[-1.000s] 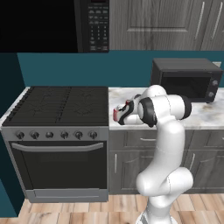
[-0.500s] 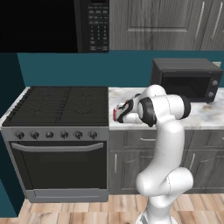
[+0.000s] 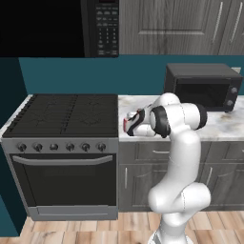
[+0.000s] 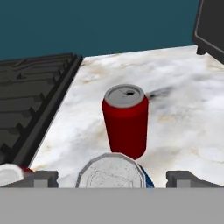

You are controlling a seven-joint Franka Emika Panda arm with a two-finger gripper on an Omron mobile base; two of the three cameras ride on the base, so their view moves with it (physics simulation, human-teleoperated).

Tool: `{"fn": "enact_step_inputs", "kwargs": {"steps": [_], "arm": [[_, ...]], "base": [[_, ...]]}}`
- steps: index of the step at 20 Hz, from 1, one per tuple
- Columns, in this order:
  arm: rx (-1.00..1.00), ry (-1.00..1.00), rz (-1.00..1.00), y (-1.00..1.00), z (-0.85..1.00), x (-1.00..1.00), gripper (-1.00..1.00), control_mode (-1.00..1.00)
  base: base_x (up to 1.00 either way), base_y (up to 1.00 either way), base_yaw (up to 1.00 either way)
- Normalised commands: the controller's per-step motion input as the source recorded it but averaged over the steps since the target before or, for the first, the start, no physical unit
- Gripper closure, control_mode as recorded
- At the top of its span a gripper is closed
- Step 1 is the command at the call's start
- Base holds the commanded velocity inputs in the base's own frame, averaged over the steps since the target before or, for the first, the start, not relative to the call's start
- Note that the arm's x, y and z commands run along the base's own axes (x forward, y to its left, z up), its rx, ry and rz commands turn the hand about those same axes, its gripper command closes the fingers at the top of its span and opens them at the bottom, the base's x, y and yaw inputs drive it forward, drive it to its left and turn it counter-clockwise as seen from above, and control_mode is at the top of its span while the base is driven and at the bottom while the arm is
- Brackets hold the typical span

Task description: Four empty soda cans are scattered around the kitchen. Gather all the cans and cluster them next to the stove for recycling.

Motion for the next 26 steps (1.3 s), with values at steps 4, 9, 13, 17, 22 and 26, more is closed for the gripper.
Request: {"fn": "enact_step_inputs", "kwargs": {"steps": [4, 9, 13, 17, 22, 26], "arm": [[0.00, -0.09, 0.00, -0.10, 0.22, -0.21, -1.00, -1.00], [0.05, -0.01, 0.05, -0.23, 0.52, -0.38, -1.00, -1.00], [0.06, 0.04, 0.06, -0.26, 0.60, -0.40, -1.00, -1.00], [0.06, 0.08, 0.05, -0.27, 0.50, -0.42, -1.00, -1.00], [0.01, 0.03, 0.02, -0.26, 0.32, -0.41, -1.00, -1.00], [0.00, 0.08, 0.00, -0.31, 0.38, -0.42, -1.00, -1.00]], "base": [[0.00, 0.00, 0.00], [0.00, 0.00, 0.00], [0.00, 0.00, 0.00], [0.00, 0.00, 0.00], [0.00, 0.00, 0.00], [0.00, 0.00, 0.00]]}}
